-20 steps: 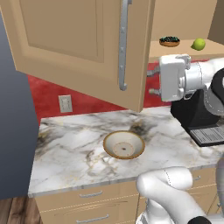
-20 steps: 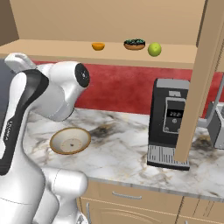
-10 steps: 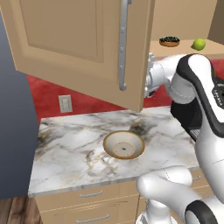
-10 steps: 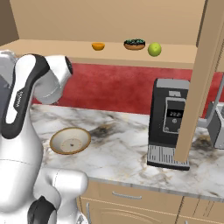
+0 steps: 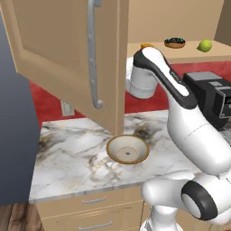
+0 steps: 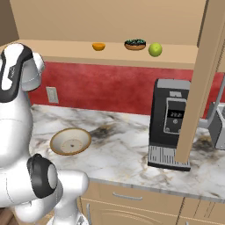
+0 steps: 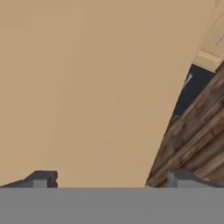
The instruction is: Open the cabinet. Pick the orange and pear from the cabinet and place them into the bowl. Then close the cabinet.
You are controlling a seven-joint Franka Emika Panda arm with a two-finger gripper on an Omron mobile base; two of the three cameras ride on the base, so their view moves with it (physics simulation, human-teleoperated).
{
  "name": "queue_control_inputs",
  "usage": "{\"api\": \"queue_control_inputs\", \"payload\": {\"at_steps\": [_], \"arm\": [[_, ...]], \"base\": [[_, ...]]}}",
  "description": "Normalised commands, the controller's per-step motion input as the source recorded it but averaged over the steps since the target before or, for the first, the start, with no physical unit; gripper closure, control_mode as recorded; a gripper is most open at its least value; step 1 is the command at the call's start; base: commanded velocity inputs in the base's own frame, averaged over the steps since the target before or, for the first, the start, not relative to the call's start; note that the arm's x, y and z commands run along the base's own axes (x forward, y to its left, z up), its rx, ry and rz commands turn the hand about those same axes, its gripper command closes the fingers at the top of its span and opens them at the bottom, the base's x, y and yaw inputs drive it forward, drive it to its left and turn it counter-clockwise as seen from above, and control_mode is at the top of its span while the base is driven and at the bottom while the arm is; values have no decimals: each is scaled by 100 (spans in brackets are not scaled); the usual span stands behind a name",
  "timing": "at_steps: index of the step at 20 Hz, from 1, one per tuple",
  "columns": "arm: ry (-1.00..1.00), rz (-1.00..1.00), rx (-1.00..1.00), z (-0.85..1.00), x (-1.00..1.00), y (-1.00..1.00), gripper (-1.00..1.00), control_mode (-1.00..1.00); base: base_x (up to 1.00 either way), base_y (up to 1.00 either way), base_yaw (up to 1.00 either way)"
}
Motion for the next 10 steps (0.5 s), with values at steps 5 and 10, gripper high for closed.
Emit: {"api": "queue_control_inputs", "payload": {"at_steps": [5, 10], "arm": [[-6, 3, 2, -40, -3, 95, -100, -100], [-6, -2, 7, -39, 2, 51, -100, -100]], "base": [[0, 0, 0], [0, 0, 0]]}}
